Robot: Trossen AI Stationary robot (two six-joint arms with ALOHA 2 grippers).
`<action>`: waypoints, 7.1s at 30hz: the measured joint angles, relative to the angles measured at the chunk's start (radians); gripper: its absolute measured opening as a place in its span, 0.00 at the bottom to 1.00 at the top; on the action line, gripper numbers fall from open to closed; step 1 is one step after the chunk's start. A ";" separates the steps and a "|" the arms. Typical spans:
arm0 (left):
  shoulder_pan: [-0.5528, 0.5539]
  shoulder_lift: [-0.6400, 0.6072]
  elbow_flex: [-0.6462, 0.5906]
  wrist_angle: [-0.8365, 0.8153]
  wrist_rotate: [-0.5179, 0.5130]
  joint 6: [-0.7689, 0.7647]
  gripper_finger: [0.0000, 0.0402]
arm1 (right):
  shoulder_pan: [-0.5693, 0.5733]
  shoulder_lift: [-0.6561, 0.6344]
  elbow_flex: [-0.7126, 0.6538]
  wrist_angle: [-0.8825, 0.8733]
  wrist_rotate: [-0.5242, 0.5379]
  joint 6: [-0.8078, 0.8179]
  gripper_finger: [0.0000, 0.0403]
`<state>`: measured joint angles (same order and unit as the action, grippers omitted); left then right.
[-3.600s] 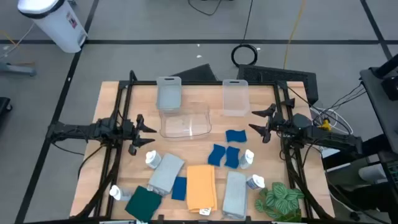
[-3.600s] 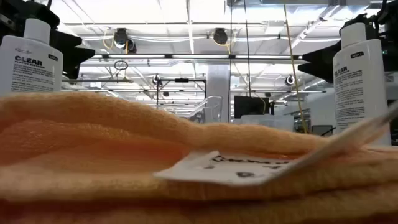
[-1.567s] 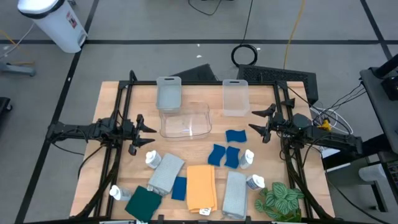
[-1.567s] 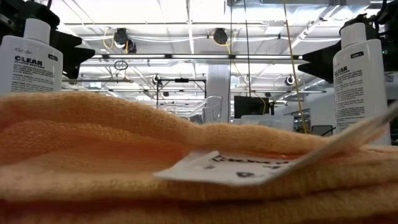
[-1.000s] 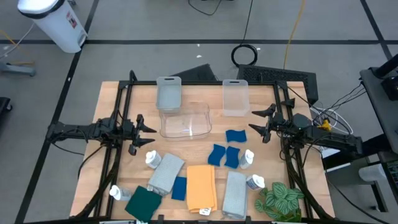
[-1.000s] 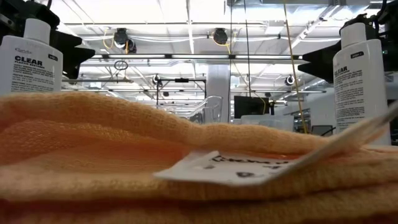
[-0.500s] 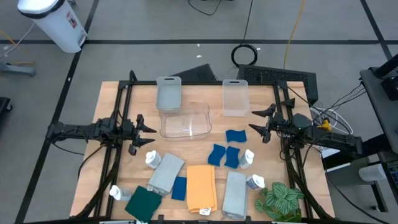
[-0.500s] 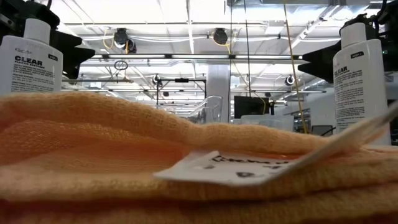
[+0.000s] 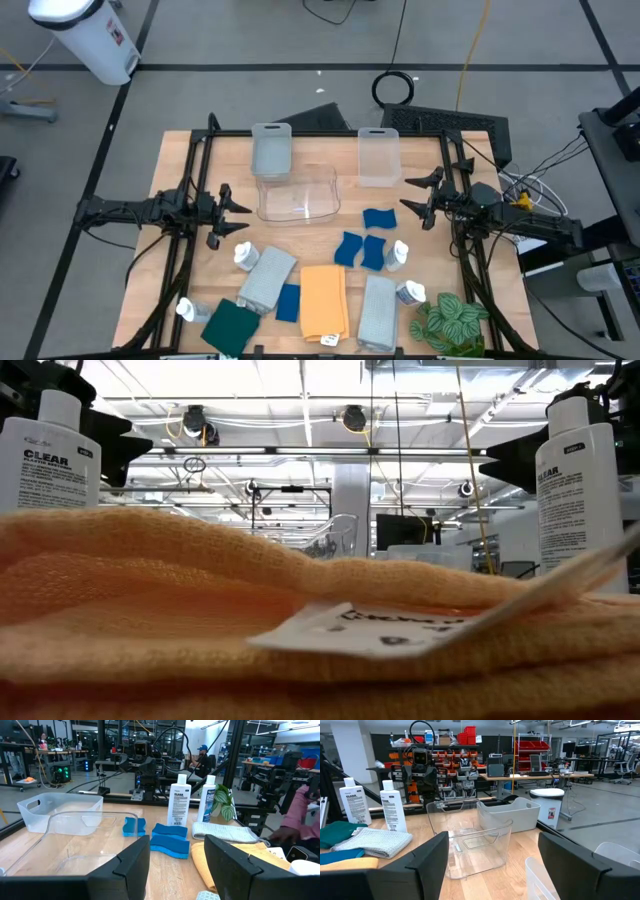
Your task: Pick & Place Kitchen Items
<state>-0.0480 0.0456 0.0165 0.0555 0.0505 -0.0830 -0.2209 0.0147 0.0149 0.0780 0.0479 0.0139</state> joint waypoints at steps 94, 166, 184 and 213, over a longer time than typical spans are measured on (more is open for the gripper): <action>0.000 0.336 0.358 0.153 0.160 -0.412 0.70 | 0.000 0.000 0.000 0.000 0.002 0.000 0.69; -0.369 1.408 1.294 -1.437 -0.031 -1.094 0.39 | 0.000 0.000 0.000 0.000 0.002 0.000 0.69; -0.343 1.408 1.569 -1.627 -0.134 -1.011 0.29 | 0.000 0.000 0.000 0.000 0.002 0.000 0.69; 0.443 1.407 1.903 -1.586 -0.244 -0.399 0.29 | 0.000 0.000 0.000 0.000 0.002 0.000 0.69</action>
<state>0.3947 1.4528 1.9198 -1.5308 -0.1933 -0.4823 -0.2208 0.0146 0.0149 0.0783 0.0502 0.0143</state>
